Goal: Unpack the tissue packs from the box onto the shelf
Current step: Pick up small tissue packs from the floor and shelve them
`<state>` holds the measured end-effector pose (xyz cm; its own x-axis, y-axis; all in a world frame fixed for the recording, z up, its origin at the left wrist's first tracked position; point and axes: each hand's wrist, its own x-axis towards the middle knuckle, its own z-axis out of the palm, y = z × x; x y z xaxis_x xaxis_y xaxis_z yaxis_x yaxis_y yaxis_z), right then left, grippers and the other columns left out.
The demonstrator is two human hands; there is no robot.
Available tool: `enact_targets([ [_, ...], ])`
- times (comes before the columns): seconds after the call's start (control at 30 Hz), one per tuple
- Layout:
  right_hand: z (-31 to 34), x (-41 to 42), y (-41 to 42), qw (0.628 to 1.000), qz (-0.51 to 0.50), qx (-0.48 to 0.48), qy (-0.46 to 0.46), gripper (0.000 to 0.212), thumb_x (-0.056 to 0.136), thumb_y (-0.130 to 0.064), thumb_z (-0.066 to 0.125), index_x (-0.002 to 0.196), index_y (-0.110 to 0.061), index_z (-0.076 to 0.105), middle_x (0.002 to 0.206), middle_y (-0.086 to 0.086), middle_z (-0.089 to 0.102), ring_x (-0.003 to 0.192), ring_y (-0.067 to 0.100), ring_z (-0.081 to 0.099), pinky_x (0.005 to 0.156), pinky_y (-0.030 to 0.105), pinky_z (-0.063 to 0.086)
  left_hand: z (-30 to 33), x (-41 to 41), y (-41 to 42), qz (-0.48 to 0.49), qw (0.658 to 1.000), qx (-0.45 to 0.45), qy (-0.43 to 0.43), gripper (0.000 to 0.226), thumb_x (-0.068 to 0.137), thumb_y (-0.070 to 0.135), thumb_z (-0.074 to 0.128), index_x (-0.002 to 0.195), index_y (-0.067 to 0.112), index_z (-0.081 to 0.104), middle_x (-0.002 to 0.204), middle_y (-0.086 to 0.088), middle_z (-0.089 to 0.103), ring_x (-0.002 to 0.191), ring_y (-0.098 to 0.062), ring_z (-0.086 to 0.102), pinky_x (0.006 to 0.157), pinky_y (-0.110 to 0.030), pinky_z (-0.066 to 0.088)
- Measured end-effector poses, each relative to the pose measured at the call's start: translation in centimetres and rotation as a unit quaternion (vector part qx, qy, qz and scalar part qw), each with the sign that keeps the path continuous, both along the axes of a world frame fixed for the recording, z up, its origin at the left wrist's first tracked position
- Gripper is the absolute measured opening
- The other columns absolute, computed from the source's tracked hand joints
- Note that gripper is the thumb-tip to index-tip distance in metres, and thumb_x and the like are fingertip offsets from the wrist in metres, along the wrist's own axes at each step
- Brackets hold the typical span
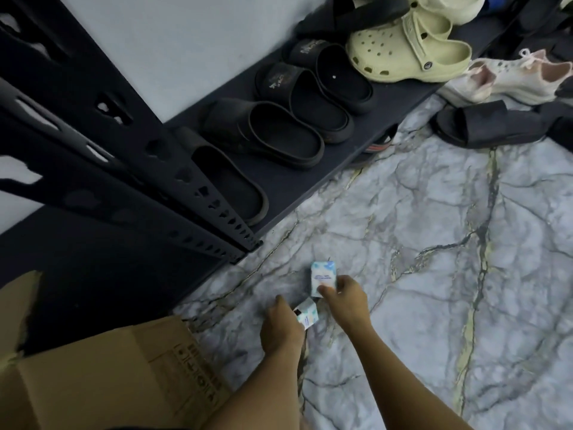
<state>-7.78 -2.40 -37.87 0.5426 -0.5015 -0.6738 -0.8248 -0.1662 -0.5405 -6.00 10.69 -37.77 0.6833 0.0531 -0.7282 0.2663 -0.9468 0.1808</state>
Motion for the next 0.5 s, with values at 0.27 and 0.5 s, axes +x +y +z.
enact_targets([
  [0.27,6.5,-0.8,-3.5,0.975,-0.132,0.098,-0.152,0.024,0.090,-0.014,0.066,0.114,-0.012,0.064,0.097,0.009,0.072,0.079,0.022,0.073,0.060,0.031,0.058,10.1,4.9,-2.2,-0.070,0.987,-0.057,-0.135,0.029,0.088,0.020,0.067,0.110,0.020,0.048,0.111,-0.003,0.068,0.095,-0.026,0.067,0.063,-0.034,0.049],
  [0.5,16.9,1.3,-3.4,0.944,-0.138,0.110,-0.278,0.039,0.088,-0.016,0.072,0.124,-0.018,0.058,0.096,0.007,0.067,0.082,0.022,0.067,0.060,0.031,0.052,22.0,8.3,-0.6,-0.058,0.966,-0.131,-0.216,0.031,0.086,0.012,0.060,0.112,0.027,0.052,0.107,-0.003,0.063,0.096,-0.029,0.062,0.073,-0.036,0.051],
])
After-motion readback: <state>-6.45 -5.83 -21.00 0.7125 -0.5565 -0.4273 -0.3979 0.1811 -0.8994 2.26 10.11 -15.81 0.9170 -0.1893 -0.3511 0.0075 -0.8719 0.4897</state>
